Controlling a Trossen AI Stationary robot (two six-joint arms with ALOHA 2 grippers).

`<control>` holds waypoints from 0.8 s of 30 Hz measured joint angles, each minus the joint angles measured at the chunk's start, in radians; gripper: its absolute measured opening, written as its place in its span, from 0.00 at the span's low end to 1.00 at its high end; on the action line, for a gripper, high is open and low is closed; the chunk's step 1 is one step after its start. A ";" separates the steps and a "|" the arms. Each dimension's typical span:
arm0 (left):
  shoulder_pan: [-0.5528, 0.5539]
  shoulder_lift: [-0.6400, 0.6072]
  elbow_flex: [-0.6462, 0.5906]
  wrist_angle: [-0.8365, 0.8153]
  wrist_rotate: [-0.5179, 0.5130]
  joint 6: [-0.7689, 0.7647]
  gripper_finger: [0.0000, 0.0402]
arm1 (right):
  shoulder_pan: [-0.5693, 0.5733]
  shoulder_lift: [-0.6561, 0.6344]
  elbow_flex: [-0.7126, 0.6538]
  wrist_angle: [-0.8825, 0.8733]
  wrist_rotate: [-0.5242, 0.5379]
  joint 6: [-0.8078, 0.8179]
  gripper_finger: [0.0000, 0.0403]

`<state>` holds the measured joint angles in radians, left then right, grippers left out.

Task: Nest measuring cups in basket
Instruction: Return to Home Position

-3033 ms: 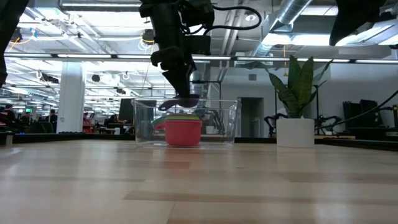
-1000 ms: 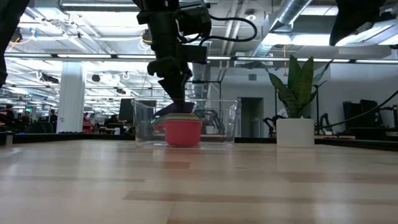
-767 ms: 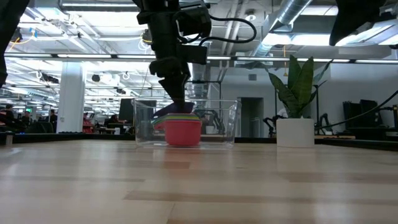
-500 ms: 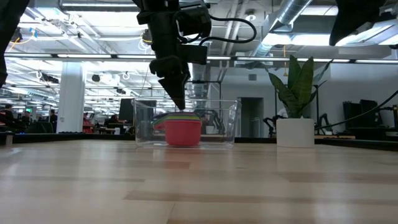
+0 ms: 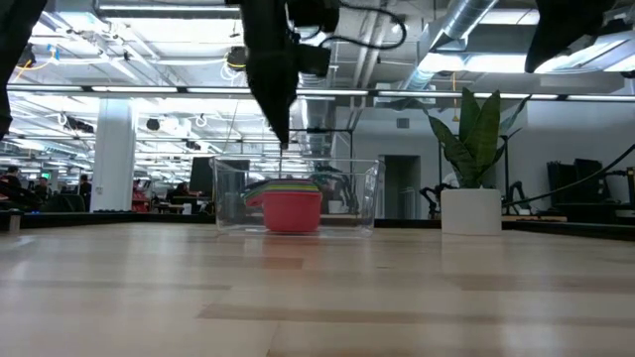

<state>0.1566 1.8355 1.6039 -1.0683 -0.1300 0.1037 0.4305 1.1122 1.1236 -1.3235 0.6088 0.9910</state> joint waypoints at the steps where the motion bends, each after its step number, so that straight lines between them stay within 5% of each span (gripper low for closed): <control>1: 0.000 0.000 0.032 -0.032 -0.009 -0.022 0.38 | 0.000 0.000 0.000 0.000 0.006 -0.017 0.08; 13: -0.004 -0.001 0.200 -0.414 -0.032 -0.300 0.38 | 0.000 0.000 0.000 0.011 -0.085 0.000 0.08; 17: -0.015 -0.001 0.197 -0.512 -0.031 -0.272 0.38 | -0.013 0.000 0.004 0.061 -0.065 -0.147 0.08; 24: -0.056 -0.031 0.194 -0.501 0.130 -0.268 0.38 | -0.066 0.000 0.047 0.277 -0.179 -0.281 0.08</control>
<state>0.1010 1.8042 1.7978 -1.5688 0.0002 -0.1646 0.3646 1.1118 1.1702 -1.0468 0.4293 0.7104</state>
